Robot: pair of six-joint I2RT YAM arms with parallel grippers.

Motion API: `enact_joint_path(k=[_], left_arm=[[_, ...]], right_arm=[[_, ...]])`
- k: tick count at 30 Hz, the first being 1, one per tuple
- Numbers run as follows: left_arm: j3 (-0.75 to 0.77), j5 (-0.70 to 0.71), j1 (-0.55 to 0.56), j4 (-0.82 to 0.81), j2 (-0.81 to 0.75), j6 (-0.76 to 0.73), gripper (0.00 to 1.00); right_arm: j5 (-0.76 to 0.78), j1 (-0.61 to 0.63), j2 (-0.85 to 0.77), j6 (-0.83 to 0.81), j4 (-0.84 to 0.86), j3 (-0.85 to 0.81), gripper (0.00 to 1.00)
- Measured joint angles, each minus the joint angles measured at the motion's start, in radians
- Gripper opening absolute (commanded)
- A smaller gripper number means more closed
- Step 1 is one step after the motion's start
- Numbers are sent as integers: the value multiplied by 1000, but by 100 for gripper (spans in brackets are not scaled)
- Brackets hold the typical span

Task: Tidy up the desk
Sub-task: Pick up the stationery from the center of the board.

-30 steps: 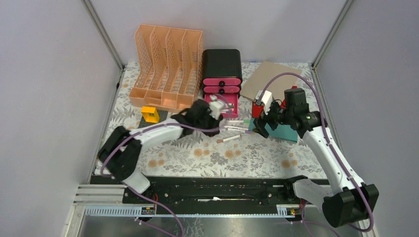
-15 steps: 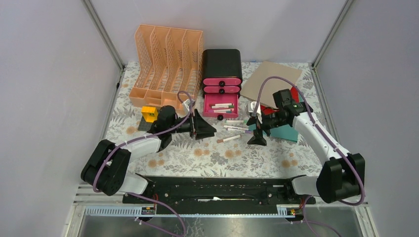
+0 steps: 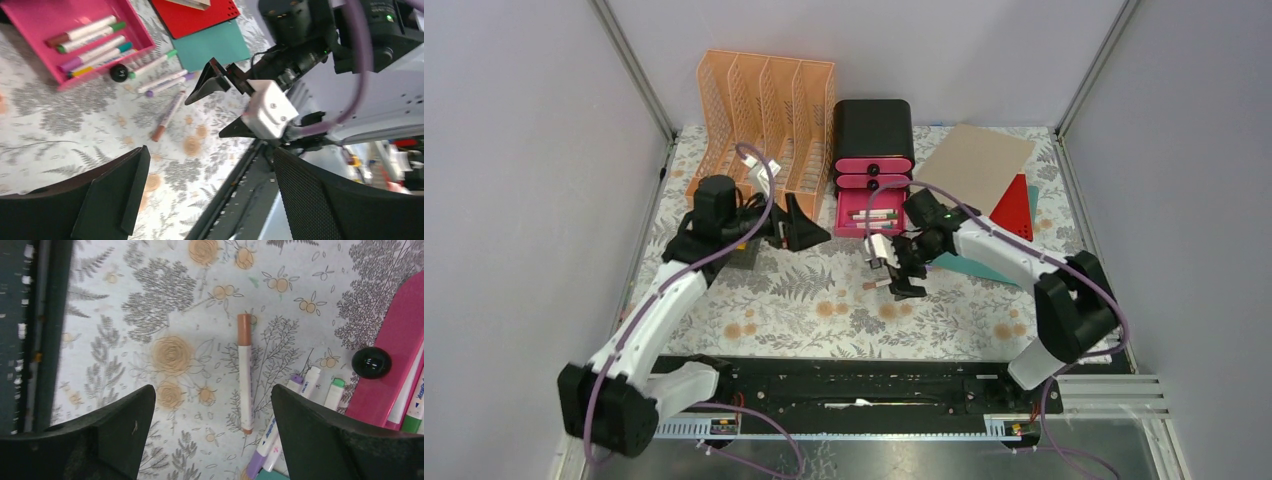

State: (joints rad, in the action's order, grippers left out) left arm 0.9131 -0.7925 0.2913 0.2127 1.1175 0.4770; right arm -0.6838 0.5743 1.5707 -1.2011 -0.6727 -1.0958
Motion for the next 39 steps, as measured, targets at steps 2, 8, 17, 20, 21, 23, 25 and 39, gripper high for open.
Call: enact_joint_path(k=[2,8,17,20,21,23,25,39], left_arm=[[-7,51,0,54,-73,-72,99],[-113,250,1,112,-190,-180,99],[-148,417,-26,181,-255,-241,99],[-148,441,-34,182,-283,-246,99],[-148,449,-36,182,-288,-249,99],[-148,465,-40,182,-299,-252,99],[-148,481,-42,182,-312,-253,99],[-150,529,-45,183,-345,-264,99]], right_arm=[[65,31,48,29,37,-13,85],[225,99,139,92,106,-19,75],[338,112,198,146,166,-20,67],[361,113,225,155,171,-20,60],[366,113,231,156,171,-20,58],[378,116,245,161,168,-22,50],[389,120,247,163,172,-26,35],[454,147,259,200,195,-40,0]])
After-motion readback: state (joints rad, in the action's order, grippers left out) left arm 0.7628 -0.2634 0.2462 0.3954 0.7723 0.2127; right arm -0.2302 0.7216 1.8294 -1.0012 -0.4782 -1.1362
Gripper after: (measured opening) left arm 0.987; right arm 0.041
